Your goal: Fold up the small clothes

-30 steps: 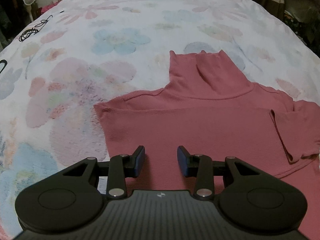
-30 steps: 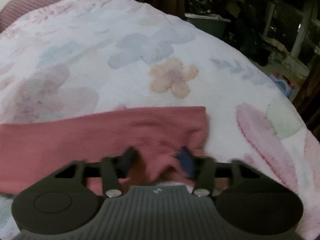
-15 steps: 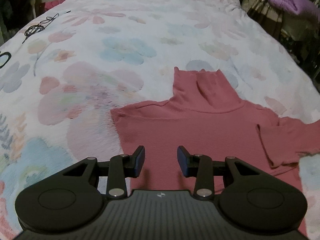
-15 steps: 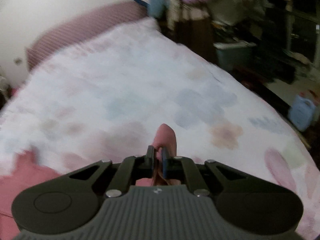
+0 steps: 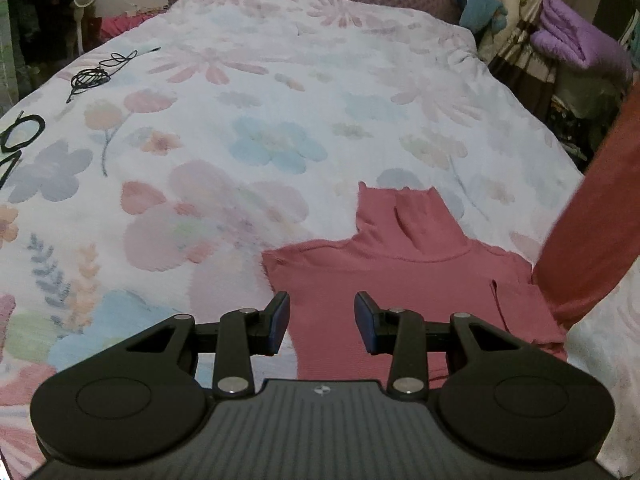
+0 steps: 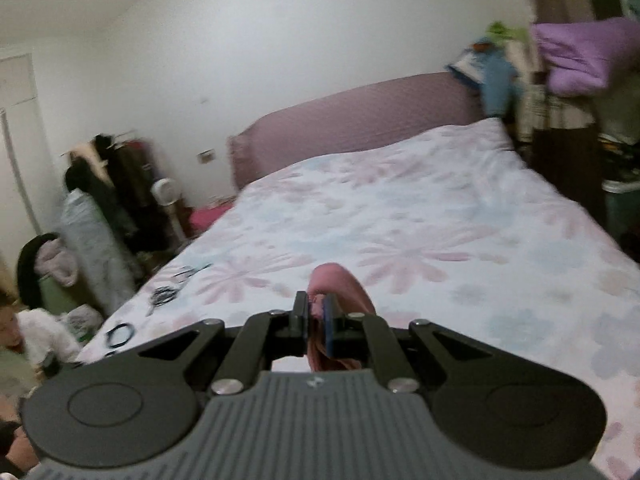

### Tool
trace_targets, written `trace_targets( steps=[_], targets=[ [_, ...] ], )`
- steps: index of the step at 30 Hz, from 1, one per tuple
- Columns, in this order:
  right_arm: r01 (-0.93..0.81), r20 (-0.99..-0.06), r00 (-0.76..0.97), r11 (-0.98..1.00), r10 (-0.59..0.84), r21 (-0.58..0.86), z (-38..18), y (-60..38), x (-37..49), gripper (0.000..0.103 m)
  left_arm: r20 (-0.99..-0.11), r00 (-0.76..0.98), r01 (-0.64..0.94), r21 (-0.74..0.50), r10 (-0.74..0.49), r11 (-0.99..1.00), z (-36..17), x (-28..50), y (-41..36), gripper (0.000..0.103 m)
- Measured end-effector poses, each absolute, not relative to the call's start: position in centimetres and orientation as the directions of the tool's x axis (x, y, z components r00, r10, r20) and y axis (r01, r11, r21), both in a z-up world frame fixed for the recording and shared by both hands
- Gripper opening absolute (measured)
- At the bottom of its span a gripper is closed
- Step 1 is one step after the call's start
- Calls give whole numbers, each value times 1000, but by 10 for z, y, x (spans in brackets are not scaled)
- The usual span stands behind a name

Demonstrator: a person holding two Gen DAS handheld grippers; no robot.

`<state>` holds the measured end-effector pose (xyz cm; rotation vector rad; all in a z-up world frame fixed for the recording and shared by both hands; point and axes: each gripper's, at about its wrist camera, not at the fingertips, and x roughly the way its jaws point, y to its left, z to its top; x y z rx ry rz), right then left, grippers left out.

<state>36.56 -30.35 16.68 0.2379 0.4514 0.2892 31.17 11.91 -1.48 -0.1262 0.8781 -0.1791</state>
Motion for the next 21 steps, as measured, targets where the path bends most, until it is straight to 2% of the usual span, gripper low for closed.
trace_targets(
  steps=[3,7,11,21],
  targets=[
    [-262,-410,837,923,362,282,159,-247,373,2,-747,630,107,-188,-213,976,-11,311,127,44],
    [-268,-450,796,903,404,336,120,-183,382,2,-740,636,98,-203,-218,974,-9,309,140,44],
    [-231,-530,721,876,446,423,51,-122,397,2,-735,637,78,-238,-232,968,-13,308,159,44],
    [-205,-679,521,848,518,489,-105,-17,411,2,-755,612,20,-282,-235,959,-55,313,197,44]
  ],
)
